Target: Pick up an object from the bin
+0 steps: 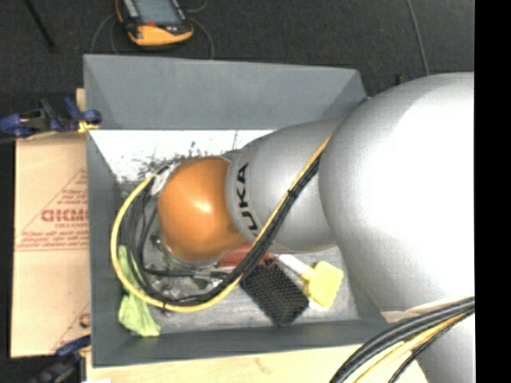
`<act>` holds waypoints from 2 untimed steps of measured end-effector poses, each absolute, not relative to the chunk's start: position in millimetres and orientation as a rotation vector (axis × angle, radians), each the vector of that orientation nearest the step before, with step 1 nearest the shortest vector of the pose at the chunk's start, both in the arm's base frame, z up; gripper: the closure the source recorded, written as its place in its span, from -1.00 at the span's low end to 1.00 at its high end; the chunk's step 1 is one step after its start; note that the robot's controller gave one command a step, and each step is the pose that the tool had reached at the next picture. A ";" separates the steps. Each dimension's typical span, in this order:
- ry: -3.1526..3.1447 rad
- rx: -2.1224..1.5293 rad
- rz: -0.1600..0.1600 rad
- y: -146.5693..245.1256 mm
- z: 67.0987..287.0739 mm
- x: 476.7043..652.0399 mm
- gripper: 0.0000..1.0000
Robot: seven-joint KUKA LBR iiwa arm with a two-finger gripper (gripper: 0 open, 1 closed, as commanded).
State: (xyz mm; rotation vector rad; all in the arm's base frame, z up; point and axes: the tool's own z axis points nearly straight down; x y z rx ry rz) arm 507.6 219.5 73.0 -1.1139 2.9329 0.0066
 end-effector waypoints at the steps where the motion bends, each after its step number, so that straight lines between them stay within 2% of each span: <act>1: 2.819 -1.381 0.002 230.9 76.2 472.6 1.00; 2: 2.799 -1.365 0.002 232.5 80.2 479.0 -1.00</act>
Offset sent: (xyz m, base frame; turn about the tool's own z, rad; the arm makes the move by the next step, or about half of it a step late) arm 0.0000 0.0000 0.0000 0.0000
